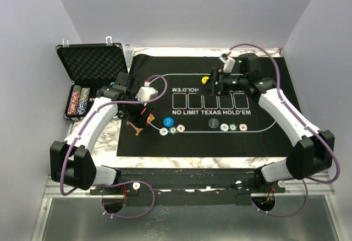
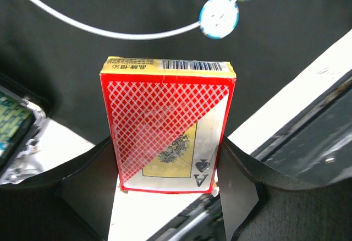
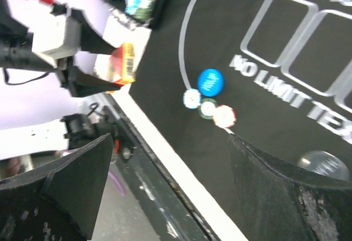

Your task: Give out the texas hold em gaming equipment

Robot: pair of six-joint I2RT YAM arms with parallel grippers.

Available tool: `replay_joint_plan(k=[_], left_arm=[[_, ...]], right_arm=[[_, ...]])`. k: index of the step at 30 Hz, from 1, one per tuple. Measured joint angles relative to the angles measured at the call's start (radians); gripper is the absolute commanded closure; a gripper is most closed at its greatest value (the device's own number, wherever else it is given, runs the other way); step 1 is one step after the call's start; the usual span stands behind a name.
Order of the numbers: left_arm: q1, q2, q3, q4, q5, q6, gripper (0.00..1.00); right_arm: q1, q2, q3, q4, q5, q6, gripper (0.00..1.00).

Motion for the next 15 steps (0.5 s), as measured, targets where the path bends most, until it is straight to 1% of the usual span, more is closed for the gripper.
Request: replay_joint_plan(k=[3, 8, 13, 15], left_arm=[[-0.053, 0.016, 0.055, -0.009, 0.016, -0.151, 0.93], [-0.109, 0.042, 0.112, -0.026, 0.044, -0.356, 0.93], [-0.148, 0.046, 0.137, -0.026, 0.053, -0.472, 0.93], [-0.165, 0.048, 0.145, -0.026, 0.053, -0.504, 0.93]], right_arm=[[0.105, 0.04, 0.001, 0.089, -0.018, 0.1, 0.12], [0.202, 0.148, 0.013, 0.188, -0.042, 0.233, 0.12], [0.283, 0.238, 0.039, 0.266, -0.051, 0.322, 0.12], [0.314, 0.264, 0.05, 0.287, -0.058, 0.354, 0.14]])
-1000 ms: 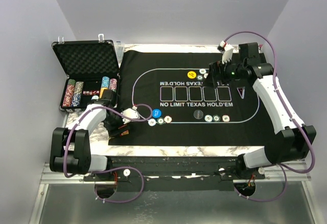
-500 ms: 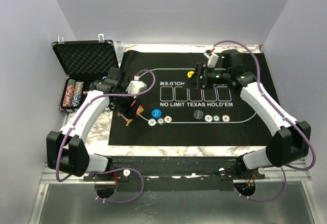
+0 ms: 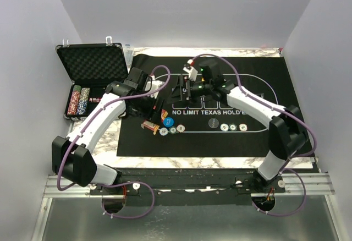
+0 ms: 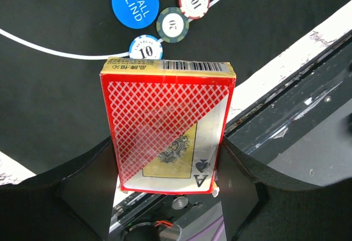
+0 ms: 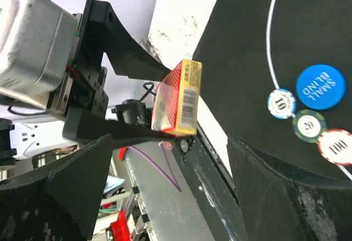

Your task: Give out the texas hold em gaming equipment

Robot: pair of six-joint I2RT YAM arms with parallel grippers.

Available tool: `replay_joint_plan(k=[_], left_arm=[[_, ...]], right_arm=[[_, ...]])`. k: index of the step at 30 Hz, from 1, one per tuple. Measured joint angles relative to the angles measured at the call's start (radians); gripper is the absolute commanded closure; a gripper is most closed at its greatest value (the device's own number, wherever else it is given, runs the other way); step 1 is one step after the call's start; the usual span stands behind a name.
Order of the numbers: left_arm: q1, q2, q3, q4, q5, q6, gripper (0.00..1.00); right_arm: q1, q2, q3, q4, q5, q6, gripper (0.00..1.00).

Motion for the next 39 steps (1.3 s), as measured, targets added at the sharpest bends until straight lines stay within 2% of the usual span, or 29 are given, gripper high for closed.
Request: replay_joint_plan(k=[8, 18, 22, 23, 24, 25, 28, 29, 30, 34, 37, 39], left_arm=[[-0.011, 0.019, 0.038, 0.003, 0.0, -0.077, 0.93], [-0.011, 0.037, 0.071, 0.025, -0.007, -0.127, 0.93], [-0.01, 0.049, 0.085, 0.027, -0.008, -0.144, 0.93], [-0.01, 0.052, 0.089, 0.029, -0.007, -0.149, 0.93], [-0.008, 0.055, 0.091, 0.032, -0.005, -0.155, 0.89], [-0.006, 0.056, 0.091, 0.035, -0.004, -0.159, 0.79], [0.006, 0.058, 0.095, 0.033, 0.015, -0.166, 0.32], [0.01, 0.058, 0.095, 0.032, 0.028, -0.165, 0.14], [0.018, 0.058, 0.095, 0.031, 0.045, -0.158, 0.02], [0.056, 0.032, 0.084, 0.056, 0.131, -0.134, 0.01], [0.132, -0.077, 0.034, 0.091, 0.261, -0.037, 0.02], [0.19, -0.183, 0.001, 0.101, 0.293, 0.015, 0.02]], right_arm=[[0.059, 0.127, 0.087, 0.041, -0.004, 0.091, 0.3], [0.076, 0.169, 0.087, 0.089, -0.028, 0.192, 0.37], [0.091, 0.193, 0.087, 0.111, -0.042, 0.224, 0.51], [0.092, 0.196, 0.086, 0.113, -0.045, 0.23, 0.6], [0.092, 0.198, 0.086, 0.114, -0.05, 0.234, 0.68], [0.092, 0.198, 0.085, 0.116, -0.054, 0.238, 0.78], [0.089, 0.2, 0.08, 0.118, -0.052, 0.248, 0.99], [0.089, 0.2, 0.079, 0.118, -0.053, 0.251, 0.99], [0.089, 0.2, 0.079, 0.12, -0.055, 0.253, 0.99], [0.091, 0.199, 0.064, 0.163, -0.113, 0.244, 0.99], [0.091, 0.198, 0.027, 0.199, -0.185, 0.237, 0.99], [0.09, 0.197, -0.001, 0.235, -0.246, 0.238, 0.99]])
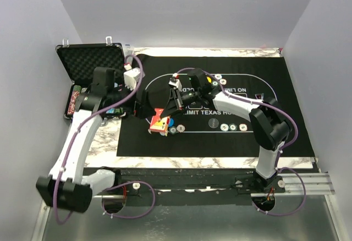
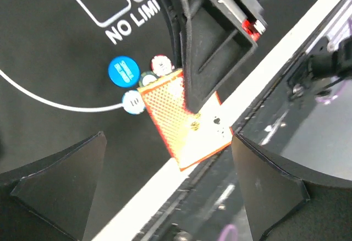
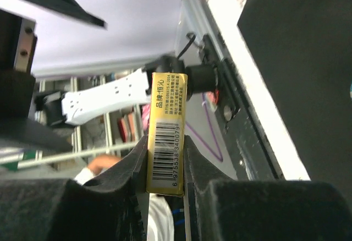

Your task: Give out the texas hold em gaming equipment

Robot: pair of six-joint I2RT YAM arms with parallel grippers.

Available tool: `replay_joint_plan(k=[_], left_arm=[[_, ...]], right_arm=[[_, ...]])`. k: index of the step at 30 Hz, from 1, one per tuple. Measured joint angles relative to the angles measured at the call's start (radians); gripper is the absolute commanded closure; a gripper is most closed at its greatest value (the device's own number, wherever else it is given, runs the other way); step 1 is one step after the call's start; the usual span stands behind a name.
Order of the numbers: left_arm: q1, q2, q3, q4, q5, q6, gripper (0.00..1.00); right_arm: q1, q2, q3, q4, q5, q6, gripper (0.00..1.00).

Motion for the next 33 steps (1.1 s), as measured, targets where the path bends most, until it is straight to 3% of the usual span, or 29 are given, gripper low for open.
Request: replay_joint_plan(k=[4, 6, 9, 11, 15, 22, 33], left_arm=[[0.077, -0.167, -0.073, 0.02, 0.069, 0.208, 0.02], [0.1, -0.183, -0.08, -0.007, 0.1, 0.295, 0.1], [0.112, -0.109, -0.036, -0.103, 0.194, 0.397, 0.23], [0.112, -0.037, -0.015, -0.154, 0.269, 0.434, 0.26], [0.112, 0.129, -0.033, -0.239, 0.428, 0.43, 0.26], [0.113, 0.205, -0.071, -0.306, 0.649, 0.374, 0.32], [0.081, 0.294, -0.104, -0.323, 0.743, 0.334, 0.57]], right_arm=[[-0.001, 0.0, -0.025, 0.051, -0.14, -0.01, 0.99], [-0.001, -0.006, -0.025, 0.055, -0.193, -0.031, 0.99], [-0.001, -0.025, -0.024, 0.014, -0.251, -0.099, 0.99], [-0.001, -0.038, -0.024, -0.019, -0.273, -0.135, 0.99], [-0.001, -0.053, -0.021, -0.063, -0.291, -0.18, 0.99], [-0.001, -0.053, -0.003, -0.101, -0.293, -0.199, 0.99], [-0.001, -0.053, 0.013, -0.09, -0.292, -0.18, 0.99]])
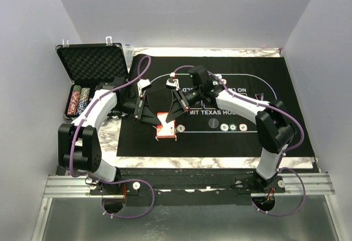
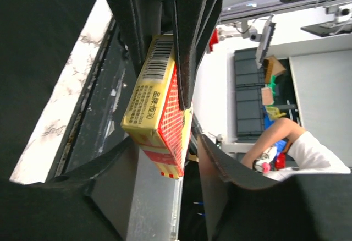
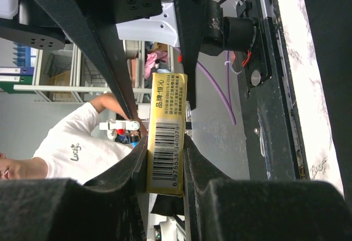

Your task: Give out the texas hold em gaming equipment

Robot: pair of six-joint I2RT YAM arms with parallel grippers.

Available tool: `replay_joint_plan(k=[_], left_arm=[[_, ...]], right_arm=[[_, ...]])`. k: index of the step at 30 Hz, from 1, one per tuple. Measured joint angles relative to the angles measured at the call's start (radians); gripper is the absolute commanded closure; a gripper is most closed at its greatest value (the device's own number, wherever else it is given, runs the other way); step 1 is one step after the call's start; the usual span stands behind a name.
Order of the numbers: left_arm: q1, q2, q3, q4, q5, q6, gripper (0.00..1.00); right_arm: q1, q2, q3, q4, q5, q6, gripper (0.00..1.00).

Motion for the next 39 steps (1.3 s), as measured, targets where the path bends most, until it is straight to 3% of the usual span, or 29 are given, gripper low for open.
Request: replay_joint_plan(k=[4, 6, 7, 9, 11, 19, 27, 32, 35, 39], left_arm=[[-0.018, 0.024, 0.0, -0.003, 0.031, -0.013, 0.78], [-0.019, 0.032, -0.001, -0.005, 0.04, -0.016, 0.93], [-0.018, 0.036, -0.002, -0.01, 0.05, -0.025, 1.0], [-0.016, 0.04, -0.004, -0.013, 0.061, -0.033, 1.0], [-0.017, 0.04, -0.006, -0.011, 0.068, -0.034, 1.0], [0.044, 0.058, -0.011, -0.025, 0.072, -0.023, 1.0], [0.116, 0.189, 0.084, -0.235, 0.072, 0.207, 1.0], [0.124, 0.187, 0.099, -0.291, 0.074, 0.245, 1.0], [0.146, 0.156, 0.073, -0.253, 0.078, 0.169, 1.0], [0.185, 0.053, -0.025, -0.122, 0.078, -0.05, 1.0]], right_arm=[[0.0, 0.0, 0.002, 0.011, -0.009, 0.013, 0.99], [0.0, 0.0, 0.006, 0.026, -0.018, 0.016, 0.88], [-0.002, 0.0, 0.006, 0.032, -0.021, 0.015, 0.76], [-0.003, 0.0, 0.008, 0.038, -0.023, 0.014, 0.31], [-0.004, 0.002, 0.016, 0.037, -0.016, 0.023, 0.01], [-0.043, -0.001, 0.056, -0.056, 0.077, -0.029, 0.0], [-0.056, -0.018, 0.039, -0.12, 0.162, -0.054, 0.0], [-0.018, -0.018, 0.039, -0.121, 0.196, -0.063, 0.0], [-0.01, -0.019, 0.05, -0.165, 0.209, -0.108, 0.0], [-0.013, -0.041, 0.111, -0.279, 0.241, -0.204, 0.0]])
